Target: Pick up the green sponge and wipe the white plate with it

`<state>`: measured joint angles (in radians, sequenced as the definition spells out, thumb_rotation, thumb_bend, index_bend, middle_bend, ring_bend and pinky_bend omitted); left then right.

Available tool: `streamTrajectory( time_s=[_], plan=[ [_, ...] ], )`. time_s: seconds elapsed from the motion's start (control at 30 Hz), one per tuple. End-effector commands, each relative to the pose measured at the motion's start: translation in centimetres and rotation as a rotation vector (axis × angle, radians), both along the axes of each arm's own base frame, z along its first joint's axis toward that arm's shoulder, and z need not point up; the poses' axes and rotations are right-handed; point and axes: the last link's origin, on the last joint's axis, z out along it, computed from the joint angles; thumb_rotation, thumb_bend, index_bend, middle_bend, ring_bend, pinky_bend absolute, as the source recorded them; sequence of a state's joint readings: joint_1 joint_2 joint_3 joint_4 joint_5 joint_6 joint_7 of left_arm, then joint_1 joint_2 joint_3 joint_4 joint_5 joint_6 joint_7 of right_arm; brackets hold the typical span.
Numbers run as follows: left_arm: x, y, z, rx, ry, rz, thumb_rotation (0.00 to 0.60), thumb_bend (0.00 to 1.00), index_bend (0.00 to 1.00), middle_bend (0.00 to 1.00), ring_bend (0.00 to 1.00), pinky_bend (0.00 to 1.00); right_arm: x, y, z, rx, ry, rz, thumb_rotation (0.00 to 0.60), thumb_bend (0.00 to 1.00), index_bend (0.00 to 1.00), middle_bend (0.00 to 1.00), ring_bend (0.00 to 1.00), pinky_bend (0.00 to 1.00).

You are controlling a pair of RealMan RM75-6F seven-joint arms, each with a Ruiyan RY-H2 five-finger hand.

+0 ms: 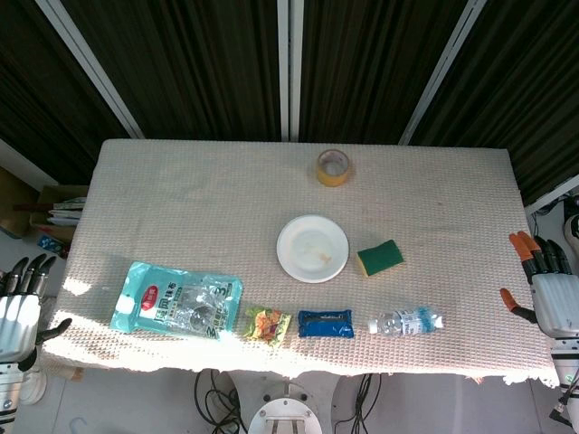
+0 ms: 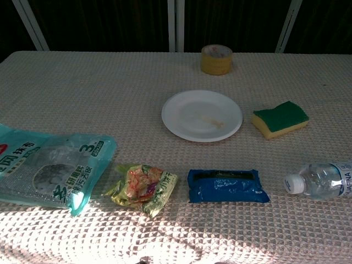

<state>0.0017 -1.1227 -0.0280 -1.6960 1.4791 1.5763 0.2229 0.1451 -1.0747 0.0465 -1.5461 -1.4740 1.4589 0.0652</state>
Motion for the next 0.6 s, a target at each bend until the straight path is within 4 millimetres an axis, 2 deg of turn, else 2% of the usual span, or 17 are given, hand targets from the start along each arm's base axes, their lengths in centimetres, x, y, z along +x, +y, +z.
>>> streamTrajectory(
  time_s=[0.03,0.23,0.4,0.5,0.6],
  plan=[
    [0.0,0.0,-0.1,0.003,0.001,-0.002,0.6,0.02,0.09,0.06,0.06,0.16,0.1,-0.2,-0.1,-0.003,-0.006,0.004,0.6,0.22,0.0,0.02,0.0,0.0],
    [-0.1,0.1,-0.1,0.001,0.005,-0.003,0.6,0.02,0.09,0.07,0.06,0.16,-0.2,-0.5,-0.2,0.007,-0.017,-0.009,0.6,0.21,0.0,0.05,0.0,0.01],
    [0.0,0.0,-0.1,0.0,-0.003,-0.012,0.6,0.02,0.09,0.07,0.06,0.16,0.6,-1.3,-0.9,0.045,0.008,0.021,0.6,0.21,0.0,0.11,0.0,0.06],
    [0.2,0.0,-0.4,-0.005,-0.01,-0.021,0.6,0.02,0.09,0.07,0.06,0.16,1.8,-3.0,-2.4,0.106,0.034,0.059,0.6,0.21,0.01,0.17,0.0,0.06],
    [0.3,-0.1,-0.7,-0.009,-0.022,-0.03,0.6,0.02,0.09,0.06,0.06,0.16,3.3,-5.4,-4.9,0.199,0.072,0.093,0.6,0.21,0.08,0.17,0.0,0.07]
  ],
)
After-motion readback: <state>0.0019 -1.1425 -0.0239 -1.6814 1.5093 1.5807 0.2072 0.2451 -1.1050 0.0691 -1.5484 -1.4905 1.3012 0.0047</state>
